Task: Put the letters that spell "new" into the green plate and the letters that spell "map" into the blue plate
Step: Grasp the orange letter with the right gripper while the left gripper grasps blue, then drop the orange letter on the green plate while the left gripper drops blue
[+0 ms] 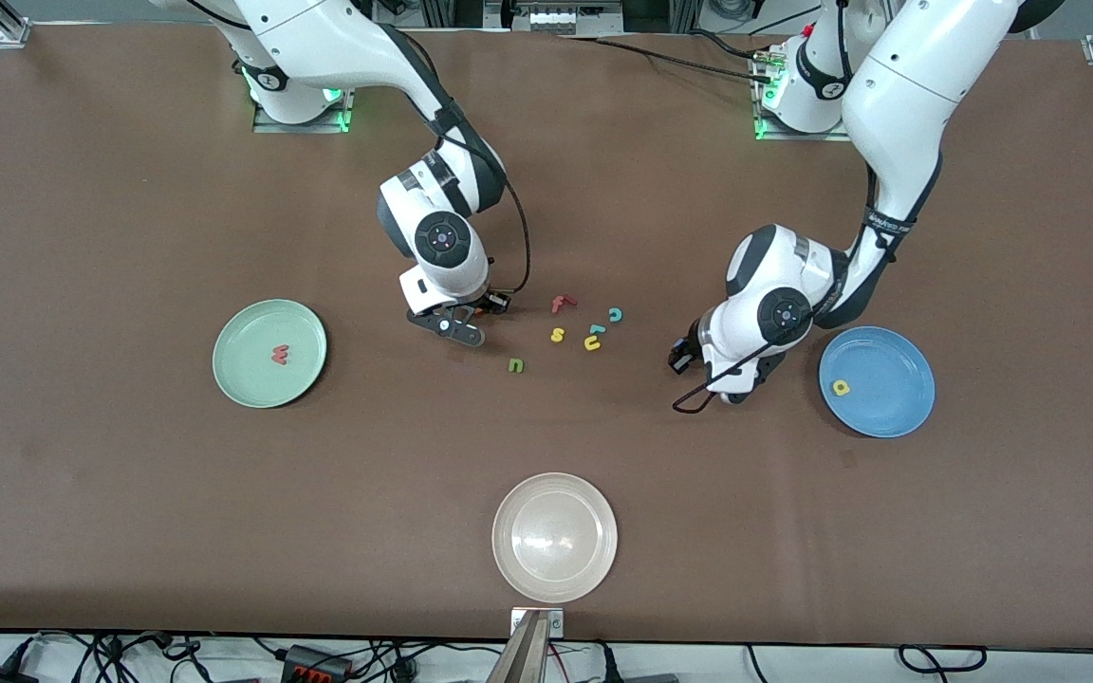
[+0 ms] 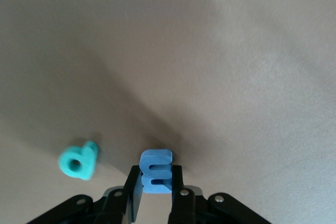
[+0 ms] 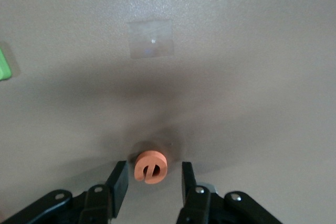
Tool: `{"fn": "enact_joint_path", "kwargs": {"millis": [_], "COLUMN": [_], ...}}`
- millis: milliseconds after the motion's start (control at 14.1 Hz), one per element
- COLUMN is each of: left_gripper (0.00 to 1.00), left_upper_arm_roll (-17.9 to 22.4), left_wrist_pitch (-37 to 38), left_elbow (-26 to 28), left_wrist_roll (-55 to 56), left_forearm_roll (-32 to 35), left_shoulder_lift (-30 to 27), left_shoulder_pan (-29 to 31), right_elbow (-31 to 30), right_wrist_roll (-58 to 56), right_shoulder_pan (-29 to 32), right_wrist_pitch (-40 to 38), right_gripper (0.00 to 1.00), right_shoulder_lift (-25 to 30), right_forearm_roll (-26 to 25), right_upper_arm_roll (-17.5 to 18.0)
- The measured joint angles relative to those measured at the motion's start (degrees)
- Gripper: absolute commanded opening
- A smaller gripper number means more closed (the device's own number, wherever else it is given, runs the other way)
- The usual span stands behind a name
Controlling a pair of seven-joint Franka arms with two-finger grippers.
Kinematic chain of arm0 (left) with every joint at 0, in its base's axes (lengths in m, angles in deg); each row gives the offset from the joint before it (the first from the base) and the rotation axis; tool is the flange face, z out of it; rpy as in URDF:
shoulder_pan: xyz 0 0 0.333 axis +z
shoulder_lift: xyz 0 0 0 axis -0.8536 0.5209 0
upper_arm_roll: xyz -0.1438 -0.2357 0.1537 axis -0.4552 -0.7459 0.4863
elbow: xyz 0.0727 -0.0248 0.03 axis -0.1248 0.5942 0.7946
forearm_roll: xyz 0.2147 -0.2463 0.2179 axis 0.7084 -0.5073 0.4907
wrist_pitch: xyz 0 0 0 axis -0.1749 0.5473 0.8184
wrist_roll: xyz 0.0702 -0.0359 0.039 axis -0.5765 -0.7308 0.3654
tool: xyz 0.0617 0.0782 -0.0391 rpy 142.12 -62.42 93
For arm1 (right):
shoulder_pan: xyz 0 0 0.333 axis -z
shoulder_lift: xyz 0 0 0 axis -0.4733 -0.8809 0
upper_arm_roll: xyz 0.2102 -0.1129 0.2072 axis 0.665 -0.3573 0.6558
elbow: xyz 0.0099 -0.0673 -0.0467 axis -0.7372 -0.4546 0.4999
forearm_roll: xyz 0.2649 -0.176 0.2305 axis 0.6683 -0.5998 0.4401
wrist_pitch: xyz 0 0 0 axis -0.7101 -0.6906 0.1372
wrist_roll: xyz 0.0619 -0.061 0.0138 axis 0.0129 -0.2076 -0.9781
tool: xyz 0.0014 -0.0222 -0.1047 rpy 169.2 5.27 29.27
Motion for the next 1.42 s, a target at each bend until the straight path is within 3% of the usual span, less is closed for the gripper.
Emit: {"fn": "enact_joint_path", "kwargs": {"millis": [426,709,993,1277,1348,1418], "left_gripper": [0.07,0.08,0.1,0.14,0.28,0.69], "left_upper_arm_roll": [0.8,1.24,1.65,1.64,1.64,1.63], "left_wrist_pitch": [17.91,19.29,19.29,17.14,14.95,13.31], "left_elbow": [-7.22,-7.49,-6.89,-4.03,-2.59,-1.54], "left_wrist_roll": [-19.12,-37.57,-53.05,-55.64,-56.56,-57.61], "left_forearm_roll": [7.25,10.61,14.23,15.35,15.58,15.76], "left_shoulder_lift": [-5.22,-5.84,-5.56,-4.98,-4.82,-4.56], "left_shoulder_pan": [3.05,8.91,17.69,21.57,21.91,22.12], "right_elbow": [0.02,0.15,0.41,1.43,1.43,1.38], "right_wrist_roll": [0.0,-0.07,-0.16,-3.17,-6.43,-11.04], "right_shoulder_pan": [-0.08,-0.2,-0.19,1.31,2.93,4.88], "right_wrist_pitch": [0.68,0.87,0.95,-0.74,-3.39,-5.95], "right_gripper": [0.4,0.11,0.05,0.05,0.05,0.05], "right_shoulder_lift": [-0.5,-0.48,-0.39,3.06,4.42,5.51], "right_forearm_roll": [0.01,0.01,0.01,-0.06,-0.14,-0.19], "right_upper_arm_roll": [0.0,0.0,-0.12,-1.98,-2.73,-3.86]}}
